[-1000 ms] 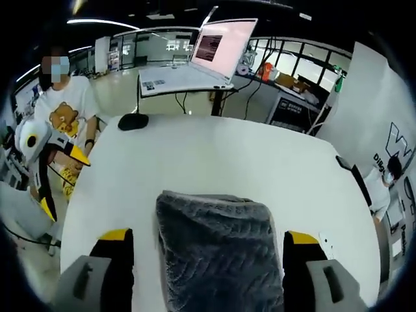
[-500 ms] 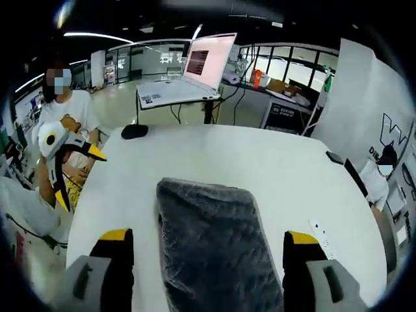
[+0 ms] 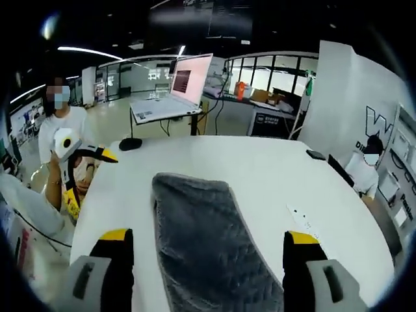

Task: Fold the towel on the table until its edges align and the towel forms a compact rectangular stack.

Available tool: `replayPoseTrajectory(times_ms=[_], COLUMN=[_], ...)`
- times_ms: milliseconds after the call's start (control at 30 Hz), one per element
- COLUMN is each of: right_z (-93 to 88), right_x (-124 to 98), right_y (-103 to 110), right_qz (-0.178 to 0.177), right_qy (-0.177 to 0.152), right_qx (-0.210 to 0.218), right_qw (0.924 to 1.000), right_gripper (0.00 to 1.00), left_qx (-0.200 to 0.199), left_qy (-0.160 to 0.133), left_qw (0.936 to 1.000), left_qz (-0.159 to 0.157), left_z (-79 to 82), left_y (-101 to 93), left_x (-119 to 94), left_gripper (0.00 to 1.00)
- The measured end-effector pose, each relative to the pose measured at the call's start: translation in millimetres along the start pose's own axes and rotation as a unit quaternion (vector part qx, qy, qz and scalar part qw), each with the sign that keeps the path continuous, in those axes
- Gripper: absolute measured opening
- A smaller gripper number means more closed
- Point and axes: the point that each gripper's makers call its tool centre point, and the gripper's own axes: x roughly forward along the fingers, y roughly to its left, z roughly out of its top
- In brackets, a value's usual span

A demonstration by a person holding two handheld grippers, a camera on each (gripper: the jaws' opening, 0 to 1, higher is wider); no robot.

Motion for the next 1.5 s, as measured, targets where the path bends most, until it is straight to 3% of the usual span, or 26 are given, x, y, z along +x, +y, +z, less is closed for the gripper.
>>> replayPoseTrajectory(times_ms=[433, 867, 1500], right_z=[-34.6, -88.4, -147.5], right_x=[-61, -116, -140], right_y=[-23, -57, -76], right_qz=[-0.039, -0.081, -0.107], right_qy=[-0.027, -0.04, -0.038], right_qx=[0.024, 0.076, 0.133], right_qw=[0.9986, 0.993, 0.9846], right_gripper=[1.0, 1.0, 1.0], left_qx=[0.007, 0.009, 0.015], left_qy=[-0.017, -0.023, -0.023], left_qw=[0.9997, 0.9994, 0.9993], left_qz=[-0.017, -0.024, -0.026], left_z=[16.2, 27.4, 33.2], left_y=[0.0, -3.3, -6.8], left_x=[20, 28, 32], left_gripper=[0.99, 0.99, 0.99])
